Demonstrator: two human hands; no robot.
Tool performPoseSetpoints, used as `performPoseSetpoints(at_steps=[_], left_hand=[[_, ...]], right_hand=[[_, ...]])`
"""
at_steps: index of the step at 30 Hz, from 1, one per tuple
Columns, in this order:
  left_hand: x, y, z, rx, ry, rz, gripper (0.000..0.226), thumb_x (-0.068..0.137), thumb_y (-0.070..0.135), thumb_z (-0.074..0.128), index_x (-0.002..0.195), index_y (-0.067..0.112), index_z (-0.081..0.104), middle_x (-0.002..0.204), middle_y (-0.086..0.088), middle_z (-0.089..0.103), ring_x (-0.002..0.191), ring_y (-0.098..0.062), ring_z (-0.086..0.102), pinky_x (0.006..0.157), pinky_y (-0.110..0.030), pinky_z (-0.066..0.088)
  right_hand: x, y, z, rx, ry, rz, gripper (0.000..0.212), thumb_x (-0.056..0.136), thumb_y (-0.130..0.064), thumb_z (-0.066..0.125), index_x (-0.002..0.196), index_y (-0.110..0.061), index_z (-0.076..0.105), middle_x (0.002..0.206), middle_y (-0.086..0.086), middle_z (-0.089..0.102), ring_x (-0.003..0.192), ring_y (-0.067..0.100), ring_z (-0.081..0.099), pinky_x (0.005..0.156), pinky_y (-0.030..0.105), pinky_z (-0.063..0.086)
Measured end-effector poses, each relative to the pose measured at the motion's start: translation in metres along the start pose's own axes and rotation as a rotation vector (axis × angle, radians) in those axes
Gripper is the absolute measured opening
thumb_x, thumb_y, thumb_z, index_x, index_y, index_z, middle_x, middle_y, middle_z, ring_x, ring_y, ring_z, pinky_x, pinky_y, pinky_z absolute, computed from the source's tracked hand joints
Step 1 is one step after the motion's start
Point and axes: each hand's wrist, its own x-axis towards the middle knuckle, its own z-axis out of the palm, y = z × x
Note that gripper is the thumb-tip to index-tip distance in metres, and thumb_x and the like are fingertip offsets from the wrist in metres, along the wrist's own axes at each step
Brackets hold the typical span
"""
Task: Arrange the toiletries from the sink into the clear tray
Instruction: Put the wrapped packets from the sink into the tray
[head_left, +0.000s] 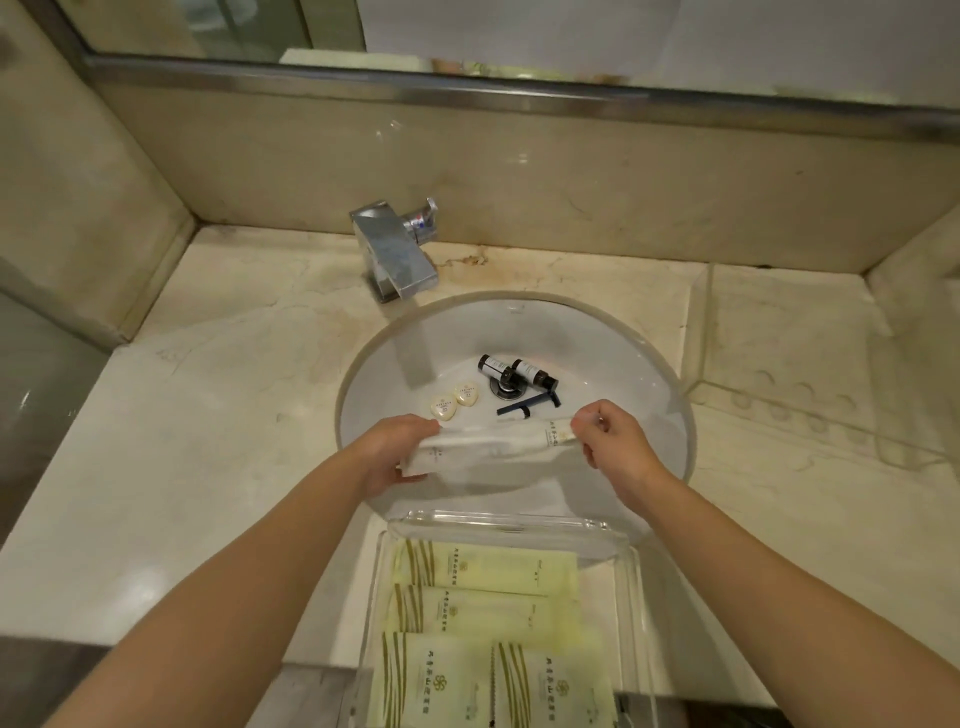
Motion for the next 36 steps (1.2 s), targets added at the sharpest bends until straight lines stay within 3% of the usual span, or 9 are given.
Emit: performPoseSetpoints(at_steps=[3,8,12,17,21,26,28,32,36], left_hand=[[-0.023,0.000,-0.005,-0.037,-0.093,0.044,0.021,0.091,0.022,0.062,0.109,0.012,0.063,0.108,-0.008,0.059,0.095,-0.024,0.058,0.074,-0.036,0.055],[-0.059,-0.002,-0.013,0.036,-0.167,0.082,0.026,0.091,0.016,0.059,0.114,0.005,0.063,0.102,-0.011,0.059,0.089,-0.025,0.059,0.056,-0.027,0.054],[-0.082,-0.010,-0.017,0.144,-0.206,0.124,0.020,0.091,0.005,0.057,0.109,0.007,0.065,0.106,-0.012,0.060,0.091,-0.024,0.058,0.072,-0.032,0.054],[-0.106,-0.028,-0.017,0.276,-0.254,0.107,0.024,0.090,0.000,0.057,0.111,0.010,0.061,0.101,-0.010,0.055,0.084,-0.022,0.055,0.072,-0.030,0.048],[-0.112,-0.044,-0.012,0.474,-0.199,0.200,0.025,0.086,0.005,0.062,0.109,0.014,0.061,0.102,-0.008,0.053,0.082,-0.021,0.051,0.071,-0.029,0.047],[-0.116,-0.060,0.005,1.167,-0.019,0.504,0.037,0.084,0.016,0.059,0.119,0.020,0.047,0.105,-0.004,0.047,0.090,-0.024,0.055,0.079,-0.031,0.047],[-0.116,-0.067,0.009,1.206,0.041,0.550,0.033,0.086,0.018,0.056,0.117,0.020,0.047,0.105,-0.004,0.040,0.087,-0.028,0.057,0.078,-0.031,0.046],[-0.117,-0.070,0.012,1.173,0.149,0.595,0.023,0.088,0.016,0.055,0.111,0.015,0.050,0.107,-0.005,0.036,0.075,-0.026,0.053,0.076,-0.031,0.049],[-0.116,-0.065,0.008,1.145,0.226,0.615,0.018,0.089,0.016,0.057,0.106,0.013,0.052,0.104,-0.004,0.034,0.070,-0.024,0.052,0.071,-0.030,0.047]], right_hand=[[-0.020,-0.005,-0.003,0.020,0.045,-0.002,0.014,0.091,-0.011,0.052,0.078,-0.015,0.056,0.067,0.001,0.050,0.059,0.015,0.041,0.058,0.026,0.033],[-0.057,-0.007,-0.008,-0.022,0.083,-0.002,0.012,0.091,-0.015,0.054,0.080,-0.014,0.057,0.076,-0.002,0.054,0.062,0.013,0.045,0.062,0.026,0.036],[-0.087,-0.003,-0.011,-0.091,0.072,-0.011,0.010,0.091,-0.017,0.052,0.084,-0.014,0.058,0.084,-0.001,0.058,0.066,0.014,0.050,0.070,0.030,0.042],[-0.118,0.007,-0.015,-0.227,0.049,-0.037,0.009,0.092,-0.018,0.053,0.087,-0.015,0.059,0.088,0.002,0.063,0.064,0.017,0.058,0.059,0.027,0.045],[-0.134,0.013,-0.017,-0.370,0.031,-0.066,0.008,0.089,-0.016,0.055,0.087,-0.013,0.062,0.082,0.005,0.067,0.058,0.017,0.061,0.053,0.026,0.045],[-0.145,0.022,-0.015,-0.472,0.046,-0.121,0.004,0.088,-0.016,0.057,0.089,-0.014,0.060,0.084,0.002,0.064,0.066,0.024,0.066,0.063,0.038,0.057],[-0.146,0.024,-0.013,-0.545,0.072,-0.163,0.001,0.087,-0.016,0.057,0.087,-0.015,0.057,0.087,0.003,0.062,0.074,0.025,0.064,0.068,0.042,0.055],[-0.148,0.025,-0.008,-0.724,0.107,-0.236,0.007,0.091,-0.019,0.050,0.085,-0.015,0.051,0.090,0.003,0.055,0.076,0.022,0.054,0.064,0.034,0.041],[-0.150,0.027,-0.009,-0.788,0.098,-0.290,0.012,0.094,-0.021,0.047,0.083,-0.017,0.048,0.088,-0.001,0.050,0.074,0.022,0.053,0.064,0.037,0.044]])
